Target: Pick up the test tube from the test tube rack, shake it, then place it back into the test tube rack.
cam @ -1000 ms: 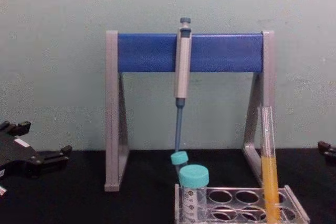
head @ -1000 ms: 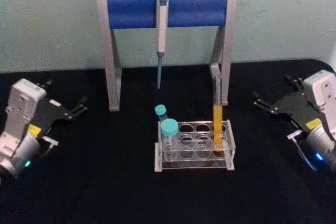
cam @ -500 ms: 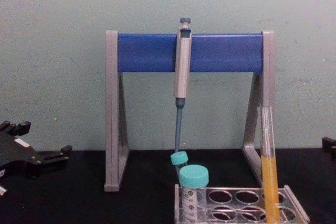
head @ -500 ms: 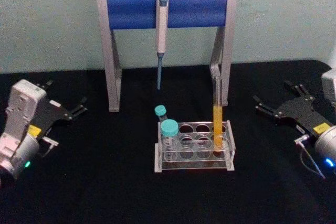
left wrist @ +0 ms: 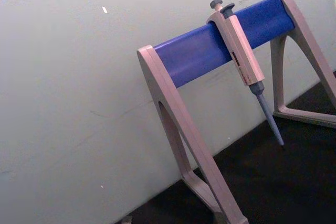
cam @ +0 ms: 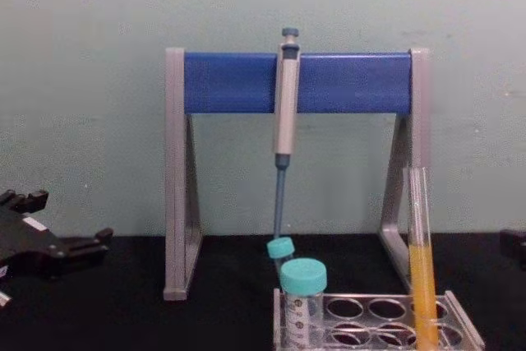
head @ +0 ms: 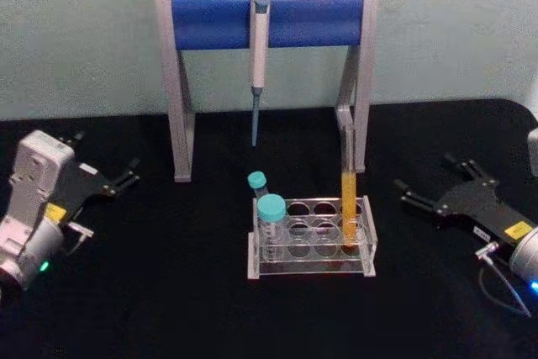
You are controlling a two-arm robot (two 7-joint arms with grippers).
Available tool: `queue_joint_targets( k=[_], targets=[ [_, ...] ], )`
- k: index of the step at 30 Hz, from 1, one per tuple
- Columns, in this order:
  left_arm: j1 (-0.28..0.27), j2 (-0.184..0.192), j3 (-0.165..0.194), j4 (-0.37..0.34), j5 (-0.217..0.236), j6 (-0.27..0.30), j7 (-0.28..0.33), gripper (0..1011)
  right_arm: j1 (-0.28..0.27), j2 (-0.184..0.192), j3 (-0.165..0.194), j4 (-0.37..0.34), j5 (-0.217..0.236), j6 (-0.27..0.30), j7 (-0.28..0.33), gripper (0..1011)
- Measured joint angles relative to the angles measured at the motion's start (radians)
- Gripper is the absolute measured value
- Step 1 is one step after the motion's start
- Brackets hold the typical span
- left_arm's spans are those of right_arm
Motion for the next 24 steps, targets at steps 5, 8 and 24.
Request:
queue_joint_targets(
  k=[5, 8, 24],
  targets=[
    [0.0, 0.0, 0.0, 0.0, 0.0, 0.0, 0.0, 1001, -0.016, 0.003, 0.008, -0.032, 0.015, 0.041, 0.021, 1000],
    [0.0, 0.0, 0.0, 0.0, 0.0, 0.0, 0.0, 1001, -0.019, 0.002, 0.012, -0.047, 0.025, 0.068, 0.036, 1000],
    [0.0, 0.0, 0.0, 0.0, 0.0, 0.0, 0.0, 1001, 0.042, -0.073, -0.008, -0.034, 0.048, 0.185, 0.073, 1000]
  ],
)
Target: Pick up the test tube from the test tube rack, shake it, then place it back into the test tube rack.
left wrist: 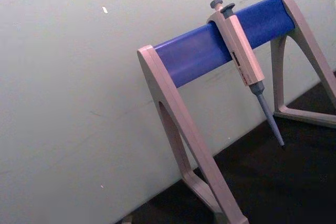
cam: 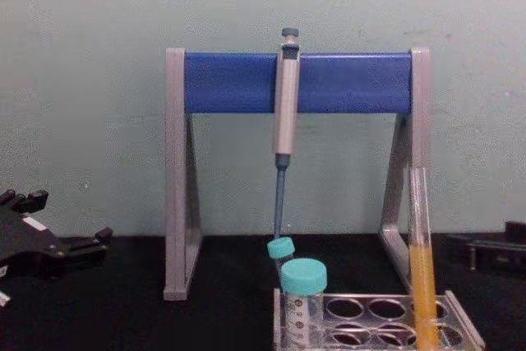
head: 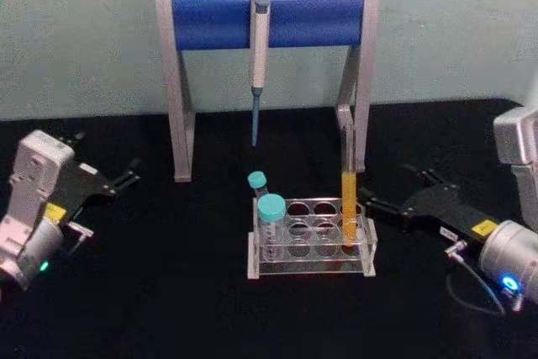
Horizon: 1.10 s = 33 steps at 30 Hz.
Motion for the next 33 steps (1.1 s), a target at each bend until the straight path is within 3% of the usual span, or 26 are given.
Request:
queue_joint_targets(
  k=[16, 33],
  targets=[
    [0.0, 0.0, 0.0, 0.0, 0.0, 0.0, 0.0, 1001, 0.093, -0.057, -0.044, 0.086, -0.019, 0.037, 0.013, 1000],
    [0.0, 0.0, 0.0, 0.0, 0.0, 0.0, 0.0, 1001, 0.159, -0.103, -0.078, 0.173, -0.041, 0.026, 0.029, 1000]
  ],
)
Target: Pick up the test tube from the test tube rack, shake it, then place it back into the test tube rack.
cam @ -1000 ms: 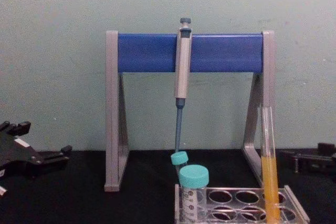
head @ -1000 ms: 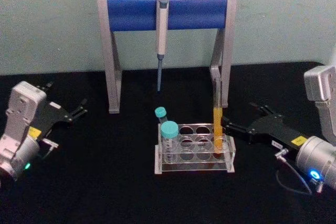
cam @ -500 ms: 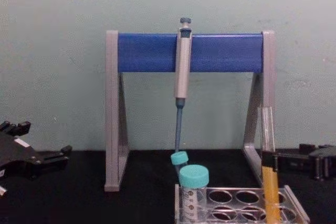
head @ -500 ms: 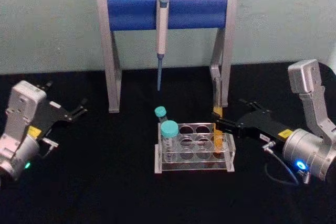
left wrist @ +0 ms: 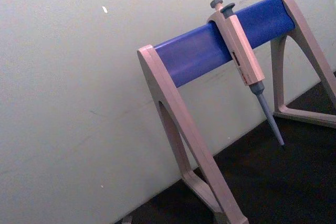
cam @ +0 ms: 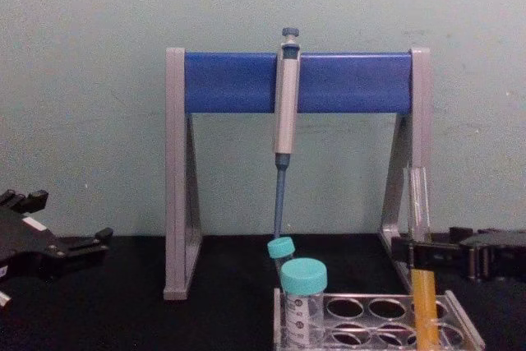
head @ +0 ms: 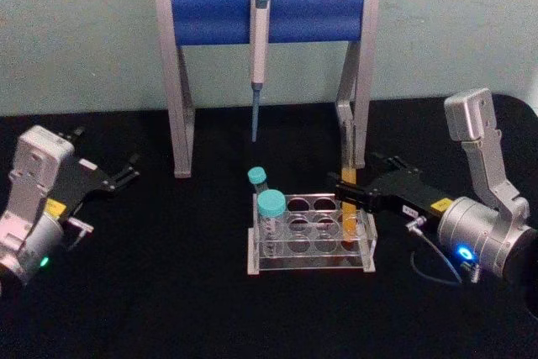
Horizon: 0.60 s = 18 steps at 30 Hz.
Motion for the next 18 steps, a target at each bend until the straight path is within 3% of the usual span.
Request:
queue_joint_targets(
  k=[18],
  targets=[
    [0.0, 0.0, 0.0, 0.0, 0.0, 0.0, 0.0, 1002, 0.041, -0.025, -0.017, 0.043, -0.013, 0.015, 0.007, 1000]
  ],
)
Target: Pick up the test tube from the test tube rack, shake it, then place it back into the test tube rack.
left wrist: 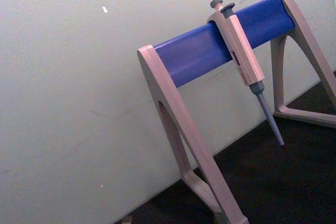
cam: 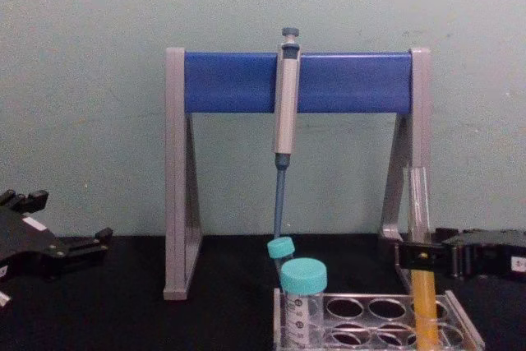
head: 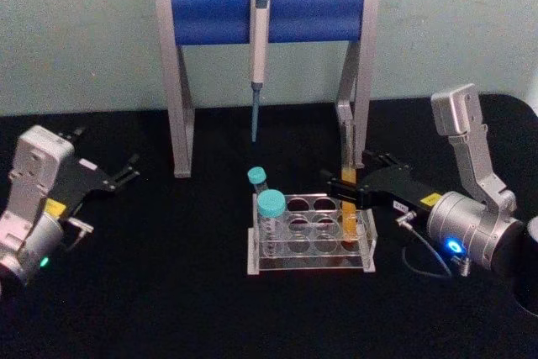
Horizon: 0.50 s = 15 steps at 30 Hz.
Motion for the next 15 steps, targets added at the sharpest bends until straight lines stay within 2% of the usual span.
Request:
queue_joint_targets(
  k=[15],
  targets=[
    [0.0, 0.0, 0.0, 0.0, 0.0, 0.0, 0.0, 1002, 0.008, -0.005, -0.008, 0.006, -0.012, 0.005, 0.001, 1000]
  ],
)
